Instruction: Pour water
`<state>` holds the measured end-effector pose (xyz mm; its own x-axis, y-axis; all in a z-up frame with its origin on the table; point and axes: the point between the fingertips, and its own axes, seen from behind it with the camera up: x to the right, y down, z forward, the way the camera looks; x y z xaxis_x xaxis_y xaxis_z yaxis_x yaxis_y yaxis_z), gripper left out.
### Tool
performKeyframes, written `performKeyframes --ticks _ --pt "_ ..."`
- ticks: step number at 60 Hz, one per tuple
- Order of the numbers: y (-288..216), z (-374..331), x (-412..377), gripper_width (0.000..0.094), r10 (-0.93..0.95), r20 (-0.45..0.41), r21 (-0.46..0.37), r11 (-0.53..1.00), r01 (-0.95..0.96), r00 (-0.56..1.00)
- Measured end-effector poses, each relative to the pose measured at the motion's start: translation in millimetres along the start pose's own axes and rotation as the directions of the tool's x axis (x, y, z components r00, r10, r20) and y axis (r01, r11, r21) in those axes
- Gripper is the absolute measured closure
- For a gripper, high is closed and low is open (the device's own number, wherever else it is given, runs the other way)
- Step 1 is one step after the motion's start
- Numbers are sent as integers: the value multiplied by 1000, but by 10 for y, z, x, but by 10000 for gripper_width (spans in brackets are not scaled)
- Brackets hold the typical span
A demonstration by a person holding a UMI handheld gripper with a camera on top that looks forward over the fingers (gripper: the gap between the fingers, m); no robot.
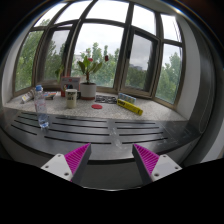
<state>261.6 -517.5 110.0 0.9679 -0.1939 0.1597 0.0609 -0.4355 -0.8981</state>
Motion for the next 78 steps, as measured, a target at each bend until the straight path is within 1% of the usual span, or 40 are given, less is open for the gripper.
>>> performKeyframes --ticks 4,5,6,16,23,25,26,31,40,46,50,53,56,60,62,64,69,71,72,75,78 --pt "127 -28 -18 86 -18 -10 -33 999 18 1000" --pt "231 -74 -99 85 -20 -12 -37 999 20 1000" --pt "85 -35 3 85 -24 -17 -38 999 24 1000" --pt "195 -120 -446 84 -19 0 -72 997 19 1000" --pt "344 -108 -1253 83 19 46 -79 997 -16 999" --pt "581 -160 -1655 85 34 69 -67 997 -29 997" --pt "601 -136 -1802 83 38 79 -62 998 -33 996" --pt "418 60 -2413 82 47 127 -34 998 -43 991" --pt "-237 536 -3249 84 31 193 72 996 -45 981" --pt "-605 948 -3581 87 23 194 128 991 -48 981" --pt "-792 1247 -3704 102 8 176 159 987 -36 984" --pt "-896 1446 -3761 149 11 161 175 984 -39 987" --pt "-937 1623 -3772 229 17 142 177 983 -42 990" --pt "-983 1756 -3777 361 27 122 177 983 -49 992" --pt "-1027 1788 -3742 456 32 106 194 980 -52 994" --pt "-1038 1846 -3712 470 36 101 206 977 -56 994" --pt "-1061 1825 -3758 550 53 125 220 972 -80 991" --pt "-1061 1821 -3767 566 52 133 225 971 -81 990" --pt "-1058 1820 -3778 600 48 137 226 971 -79 989" --pt "-1087 1804 -3770 638 45 139 241 967 -78 989" --pt "-1119 1787 -3767 650 31 133 254 965 -64 991"
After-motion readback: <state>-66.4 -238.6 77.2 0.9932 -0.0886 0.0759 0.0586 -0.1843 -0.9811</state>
